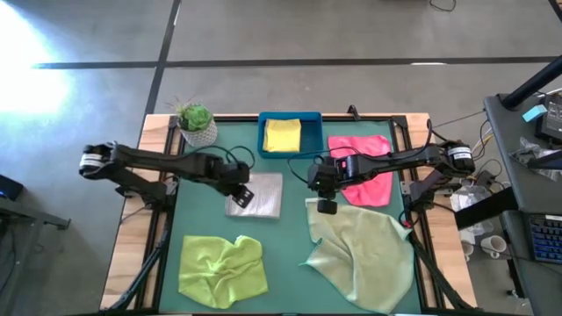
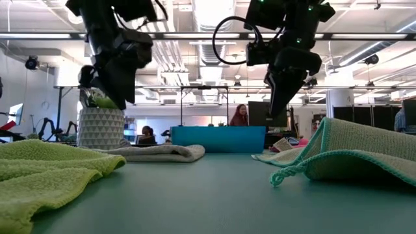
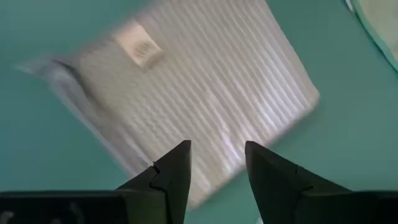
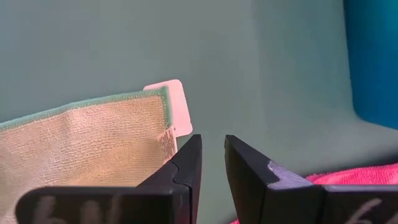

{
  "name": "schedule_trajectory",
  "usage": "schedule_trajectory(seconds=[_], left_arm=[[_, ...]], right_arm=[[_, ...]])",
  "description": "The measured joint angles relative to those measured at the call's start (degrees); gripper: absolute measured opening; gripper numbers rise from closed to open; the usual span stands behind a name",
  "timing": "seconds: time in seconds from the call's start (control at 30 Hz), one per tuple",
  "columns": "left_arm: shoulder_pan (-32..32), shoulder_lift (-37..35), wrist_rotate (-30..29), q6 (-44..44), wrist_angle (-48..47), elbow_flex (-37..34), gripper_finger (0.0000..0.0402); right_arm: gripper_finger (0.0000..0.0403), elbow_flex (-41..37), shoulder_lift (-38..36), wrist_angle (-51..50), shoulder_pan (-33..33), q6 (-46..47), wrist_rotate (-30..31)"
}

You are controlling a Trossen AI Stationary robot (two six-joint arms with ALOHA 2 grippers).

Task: Fold microfiber towels
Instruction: Put the gray microfiber cloth into the blue bin

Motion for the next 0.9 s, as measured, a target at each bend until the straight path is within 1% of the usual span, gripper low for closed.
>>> schedule_trajectory(seconds=[0.07, 0.2, 0.37, 0.53, 0.6, 0.7, 0.9], left_arm=[[0.0, -1.8, -2.0, 0.1, -0.8, -0.7, 0.0136], [0.0, -3.8, -2.4, 2.9, -2.1, -1.3, 0.0136], [0.0, -3.9, -2.4, 5.7, -6.6, -1.4, 0.0138], [0.1, -3.4, -2.4, 7.5, -13.2, -1.9, 0.0158], [0.1, -3.5, -2.4, 7.8, -14.6, -2.7, 0.0168], [0.4, -3.9, -2.3, 11.1, -18.1, -4.5, 0.0181], [1.9, -4.4, -1.9, 19.4, -17.4, -7.0, 0.0185]], right_arm=[[0.0061, 0.0, 0.0, 0.6, 0.0, 0.7, 0.0], [0.0061, 0.0, 0.0, 3.5, 0.0, 3.2, 0.0], [0.0061, 0.0, 0.0, 7.2, 0.0, 7.4, 0.0], [0.0063, 0.1, 0.0, 8.9, 0.0, 10.7, 0.0], [0.0071, 0.1, 0.0, 10.0, 0.0, 13.7, -0.1], [0.0093, 0.1, 0.0, 11.0, -0.2, 17.4, -0.1], [0.0139, 0.2, 0.0, 15.8, -0.7, 27.1, -0.6]])
